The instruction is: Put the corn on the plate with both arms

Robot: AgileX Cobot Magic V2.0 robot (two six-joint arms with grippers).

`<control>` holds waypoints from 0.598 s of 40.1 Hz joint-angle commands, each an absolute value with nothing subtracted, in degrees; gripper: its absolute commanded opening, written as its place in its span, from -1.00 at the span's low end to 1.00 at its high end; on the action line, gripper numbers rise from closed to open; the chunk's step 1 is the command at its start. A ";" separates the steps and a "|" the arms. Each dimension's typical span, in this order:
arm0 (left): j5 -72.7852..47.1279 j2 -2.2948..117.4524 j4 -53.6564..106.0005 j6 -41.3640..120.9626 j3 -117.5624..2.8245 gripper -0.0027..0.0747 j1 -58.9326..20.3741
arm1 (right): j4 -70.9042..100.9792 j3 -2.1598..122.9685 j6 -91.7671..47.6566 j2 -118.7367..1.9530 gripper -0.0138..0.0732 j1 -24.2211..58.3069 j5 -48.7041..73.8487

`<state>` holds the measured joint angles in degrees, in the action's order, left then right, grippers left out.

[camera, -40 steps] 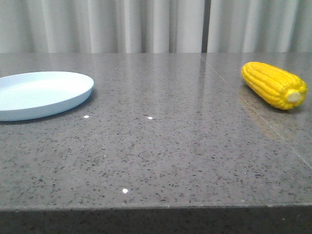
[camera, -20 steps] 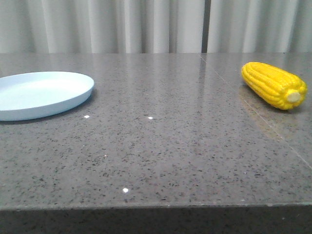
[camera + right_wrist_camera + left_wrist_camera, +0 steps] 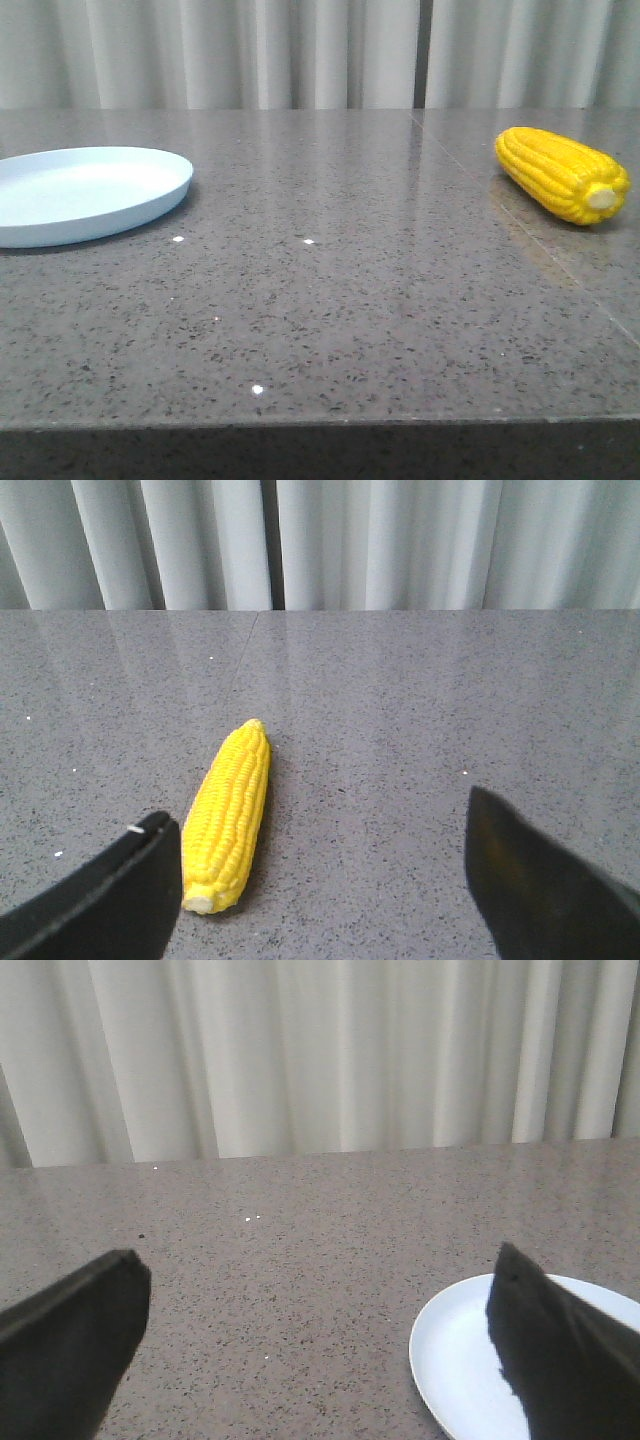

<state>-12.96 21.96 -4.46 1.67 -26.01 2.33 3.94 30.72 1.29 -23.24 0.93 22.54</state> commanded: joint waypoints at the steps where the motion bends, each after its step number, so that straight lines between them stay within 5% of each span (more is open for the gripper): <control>1: -8.56 23.58 -3.89 1.48 -28.27 0.80 2.39 | 4.30 32.92 0.88 -23.96 0.73 0.50 17.38; 24: -34.88 64.58 1.30 1.48 -52.84 0.78 -6.78 | 4.30 32.92 0.88 -23.96 0.73 0.50 17.38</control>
<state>-34.58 60.93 -0.57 1.67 -48.28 -6.12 3.98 30.72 1.29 -23.24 0.93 22.19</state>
